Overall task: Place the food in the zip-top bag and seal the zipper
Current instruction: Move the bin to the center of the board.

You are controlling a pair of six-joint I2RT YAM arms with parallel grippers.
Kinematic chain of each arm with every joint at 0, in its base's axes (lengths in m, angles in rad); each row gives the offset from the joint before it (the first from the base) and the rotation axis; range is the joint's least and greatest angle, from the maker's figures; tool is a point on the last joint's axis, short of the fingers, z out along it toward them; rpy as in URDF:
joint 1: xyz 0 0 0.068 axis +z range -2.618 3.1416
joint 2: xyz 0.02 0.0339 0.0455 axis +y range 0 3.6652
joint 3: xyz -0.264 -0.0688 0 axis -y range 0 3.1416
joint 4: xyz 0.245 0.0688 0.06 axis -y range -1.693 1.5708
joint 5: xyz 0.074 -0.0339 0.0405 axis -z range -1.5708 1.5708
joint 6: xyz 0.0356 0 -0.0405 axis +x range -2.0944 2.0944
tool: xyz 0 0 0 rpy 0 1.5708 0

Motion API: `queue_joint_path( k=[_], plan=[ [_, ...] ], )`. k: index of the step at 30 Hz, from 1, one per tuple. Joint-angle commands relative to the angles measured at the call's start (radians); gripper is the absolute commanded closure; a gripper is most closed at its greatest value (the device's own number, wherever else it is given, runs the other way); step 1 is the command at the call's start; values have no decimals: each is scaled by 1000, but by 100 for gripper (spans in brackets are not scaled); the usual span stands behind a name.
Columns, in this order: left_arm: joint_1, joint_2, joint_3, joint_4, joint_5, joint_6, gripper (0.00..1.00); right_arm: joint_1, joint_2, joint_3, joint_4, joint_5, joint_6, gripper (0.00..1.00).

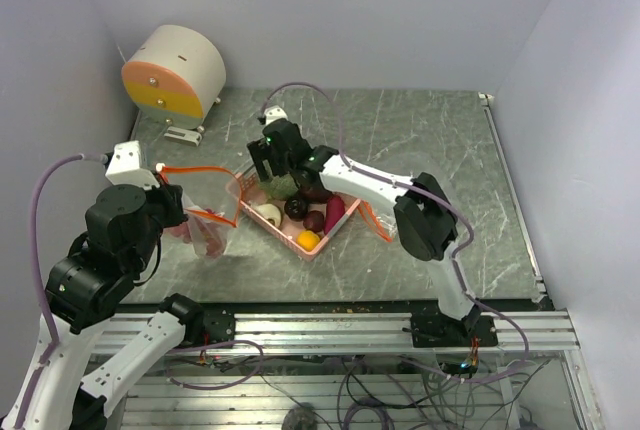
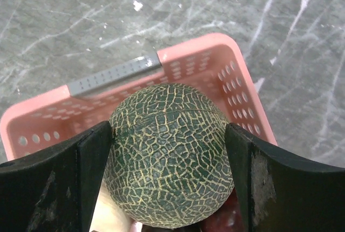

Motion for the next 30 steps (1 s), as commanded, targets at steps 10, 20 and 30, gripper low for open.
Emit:
queue_joint_path(
  k=[10, 20, 30],
  plan=[
    [1, -6, -16, 81, 10, 26, 93, 2, -459, -527, -68, 105, 80, 19],
    [1, -7, -27, 90, 24, 16, 93, 7, -585, -553, -57, 74, 45, 16],
    [1, 7, -17, 88, 25, 24, 93, 75, -597, -588, -99, -59, 181, 14]
  ],
)
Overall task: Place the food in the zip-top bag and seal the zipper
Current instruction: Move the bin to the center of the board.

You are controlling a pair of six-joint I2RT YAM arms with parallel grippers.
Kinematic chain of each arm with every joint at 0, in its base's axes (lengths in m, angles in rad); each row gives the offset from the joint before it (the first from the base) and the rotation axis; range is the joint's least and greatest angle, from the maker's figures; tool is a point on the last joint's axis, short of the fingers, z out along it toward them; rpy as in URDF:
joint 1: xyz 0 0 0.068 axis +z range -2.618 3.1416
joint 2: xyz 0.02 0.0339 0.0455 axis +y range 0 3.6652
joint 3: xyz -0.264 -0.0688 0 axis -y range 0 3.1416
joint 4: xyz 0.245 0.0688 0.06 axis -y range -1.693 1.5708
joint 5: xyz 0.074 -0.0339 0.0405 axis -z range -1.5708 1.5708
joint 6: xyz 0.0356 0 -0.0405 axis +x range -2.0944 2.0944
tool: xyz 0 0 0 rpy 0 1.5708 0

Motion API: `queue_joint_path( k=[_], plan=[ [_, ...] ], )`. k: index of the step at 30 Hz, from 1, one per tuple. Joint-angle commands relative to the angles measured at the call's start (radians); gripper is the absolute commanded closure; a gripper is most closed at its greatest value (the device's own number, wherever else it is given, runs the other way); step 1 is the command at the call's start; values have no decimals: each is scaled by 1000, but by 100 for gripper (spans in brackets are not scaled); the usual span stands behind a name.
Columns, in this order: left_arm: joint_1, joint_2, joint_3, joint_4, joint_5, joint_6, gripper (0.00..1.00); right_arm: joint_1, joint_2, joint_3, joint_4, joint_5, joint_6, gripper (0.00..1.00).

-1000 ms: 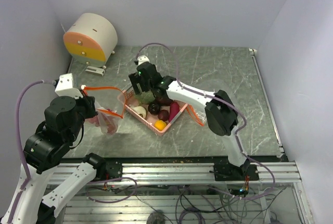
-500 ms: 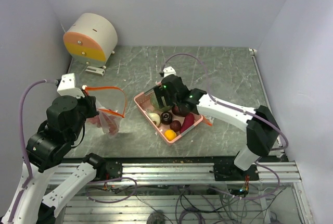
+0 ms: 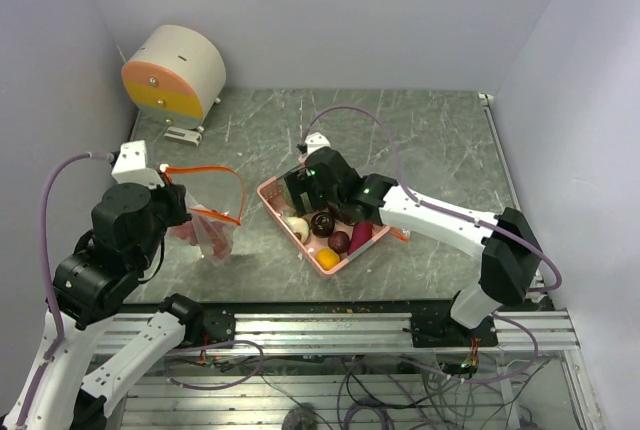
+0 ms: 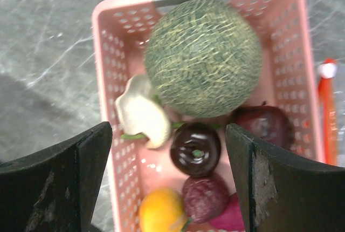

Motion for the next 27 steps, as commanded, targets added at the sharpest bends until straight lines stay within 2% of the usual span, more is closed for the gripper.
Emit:
queue_joint_path(
  k=[1, 9, 20, 27],
  plan=[
    [1, 7, 14, 63, 18, 12, 93, 23, -32, -31, -28, -78, 125, 16],
    [1, 16, 19, 69, 36, 16, 93, 30, -59, -139, 98, -44, 369, 23],
    [1, 12, 19, 63, 46, 18, 93, 39, 77, -140, 230, -75, 554, 30],
    [1, 8, 27, 57, 52, 25, 93, 58, 131, -165, 270, 17, 624, 31]
  ],
)
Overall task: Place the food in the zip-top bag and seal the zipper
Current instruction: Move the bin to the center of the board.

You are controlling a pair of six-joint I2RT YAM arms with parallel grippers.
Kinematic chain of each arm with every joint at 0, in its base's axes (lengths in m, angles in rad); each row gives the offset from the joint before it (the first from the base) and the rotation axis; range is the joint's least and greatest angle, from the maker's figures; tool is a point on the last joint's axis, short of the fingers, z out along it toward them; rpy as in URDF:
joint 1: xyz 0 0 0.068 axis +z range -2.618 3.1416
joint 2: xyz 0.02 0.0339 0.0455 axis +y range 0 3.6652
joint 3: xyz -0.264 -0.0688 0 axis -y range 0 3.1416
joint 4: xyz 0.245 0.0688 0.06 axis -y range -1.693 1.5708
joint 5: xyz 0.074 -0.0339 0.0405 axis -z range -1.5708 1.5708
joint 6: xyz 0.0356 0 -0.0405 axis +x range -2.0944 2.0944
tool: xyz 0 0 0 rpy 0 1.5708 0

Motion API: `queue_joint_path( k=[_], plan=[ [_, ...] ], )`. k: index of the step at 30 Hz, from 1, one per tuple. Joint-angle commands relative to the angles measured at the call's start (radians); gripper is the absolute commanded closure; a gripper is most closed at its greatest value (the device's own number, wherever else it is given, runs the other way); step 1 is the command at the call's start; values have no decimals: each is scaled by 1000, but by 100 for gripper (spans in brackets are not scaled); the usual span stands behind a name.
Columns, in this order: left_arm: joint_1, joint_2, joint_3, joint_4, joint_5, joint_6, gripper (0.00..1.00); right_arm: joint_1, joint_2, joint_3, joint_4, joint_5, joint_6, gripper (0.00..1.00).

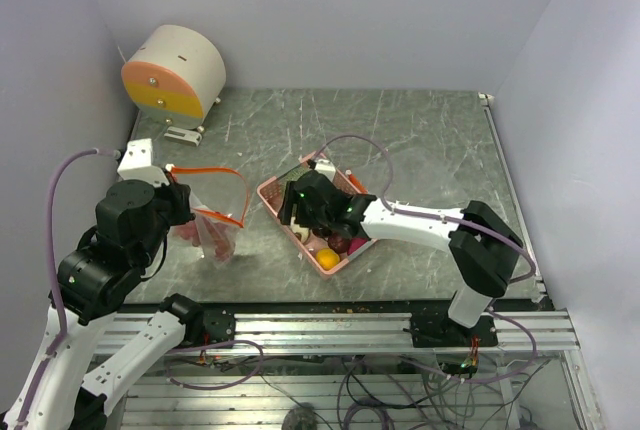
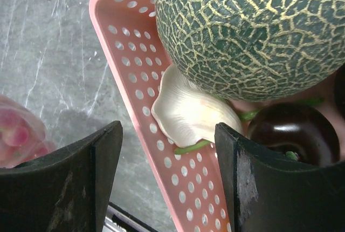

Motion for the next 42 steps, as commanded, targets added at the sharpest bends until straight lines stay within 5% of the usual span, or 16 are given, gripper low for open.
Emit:
queue_joint_path(
  k=[1, 18, 33, 36, 42],
  plan=[
    [1, -11, 27, 55, 21, 19, 93, 8, 46, -21, 64, 81, 71, 31],
    [1, -30, 39, 20, 9, 47, 93, 25, 177, -38, 28, 272, 169, 32],
    [1, -51, 52, -5, -5, 45, 93, 28, -42, -3, 88, 587, -159, 30],
    [1, -56, 66, -20, -17, 44, 93, 27, -44, 16, 82, 606, -260, 25],
    [1, -64, 71, -29, -15, 36, 93, -29, 51, 155, 9, 487, -569, 0]
  ],
)
